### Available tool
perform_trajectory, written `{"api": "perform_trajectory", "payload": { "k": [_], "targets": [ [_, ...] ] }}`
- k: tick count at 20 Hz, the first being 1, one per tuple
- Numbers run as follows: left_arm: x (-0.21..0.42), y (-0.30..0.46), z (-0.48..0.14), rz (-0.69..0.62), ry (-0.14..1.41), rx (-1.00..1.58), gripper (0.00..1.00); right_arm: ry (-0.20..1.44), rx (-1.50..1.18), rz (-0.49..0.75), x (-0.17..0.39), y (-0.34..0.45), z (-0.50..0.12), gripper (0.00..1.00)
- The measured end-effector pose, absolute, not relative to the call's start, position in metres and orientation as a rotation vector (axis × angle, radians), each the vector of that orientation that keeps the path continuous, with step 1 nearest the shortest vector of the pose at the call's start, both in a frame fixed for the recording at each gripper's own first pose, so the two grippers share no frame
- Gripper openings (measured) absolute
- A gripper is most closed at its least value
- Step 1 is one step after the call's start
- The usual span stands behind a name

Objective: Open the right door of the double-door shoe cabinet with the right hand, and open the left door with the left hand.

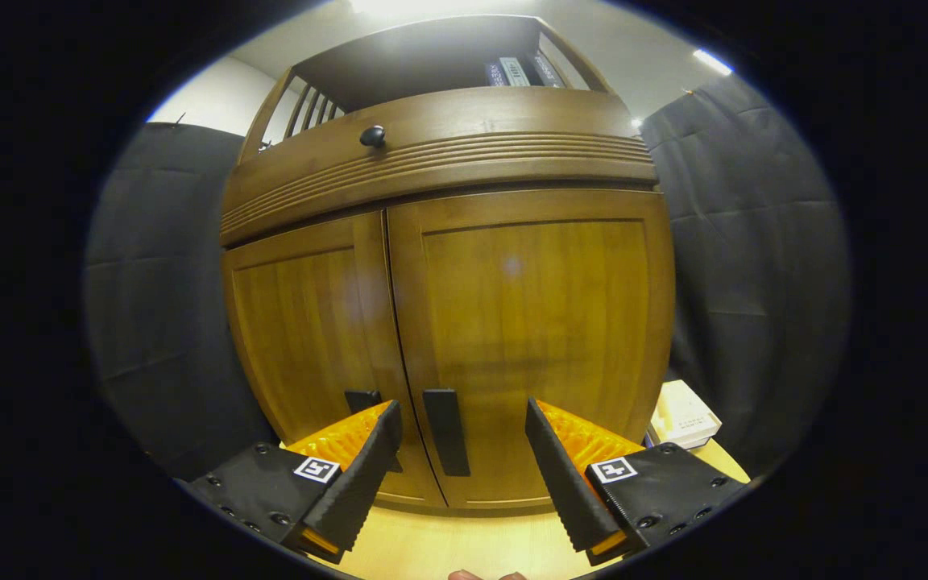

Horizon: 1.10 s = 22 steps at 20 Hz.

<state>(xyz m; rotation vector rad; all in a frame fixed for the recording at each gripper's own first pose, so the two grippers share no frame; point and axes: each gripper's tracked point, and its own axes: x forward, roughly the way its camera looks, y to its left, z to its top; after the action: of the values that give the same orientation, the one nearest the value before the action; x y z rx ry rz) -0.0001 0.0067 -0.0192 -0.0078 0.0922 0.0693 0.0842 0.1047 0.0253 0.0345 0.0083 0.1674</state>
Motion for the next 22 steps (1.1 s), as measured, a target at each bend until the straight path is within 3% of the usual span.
{"api": "perform_trajectory", "payload": {
  "k": [17, 19, 22],
  "targets": [
    [-0.009, 0.024, -0.028, 0.156, 0.128, -0.084, 1.0, 0.091, -0.104, 0.081, 0.17, 0.123, -0.02, 0.96],
    [-0.014, 0.027, -0.026, 0.16, 0.125, -0.09, 0.98, 0.098, -0.087, 0.084, 0.172, 0.125, -0.024, 0.87],
    [-0.019, 0.031, -0.02, 0.17, 0.115, -0.09, 1.0, 0.123, -0.095, 0.08, 0.173, 0.13, -0.031, 0.57]
  ]
}}
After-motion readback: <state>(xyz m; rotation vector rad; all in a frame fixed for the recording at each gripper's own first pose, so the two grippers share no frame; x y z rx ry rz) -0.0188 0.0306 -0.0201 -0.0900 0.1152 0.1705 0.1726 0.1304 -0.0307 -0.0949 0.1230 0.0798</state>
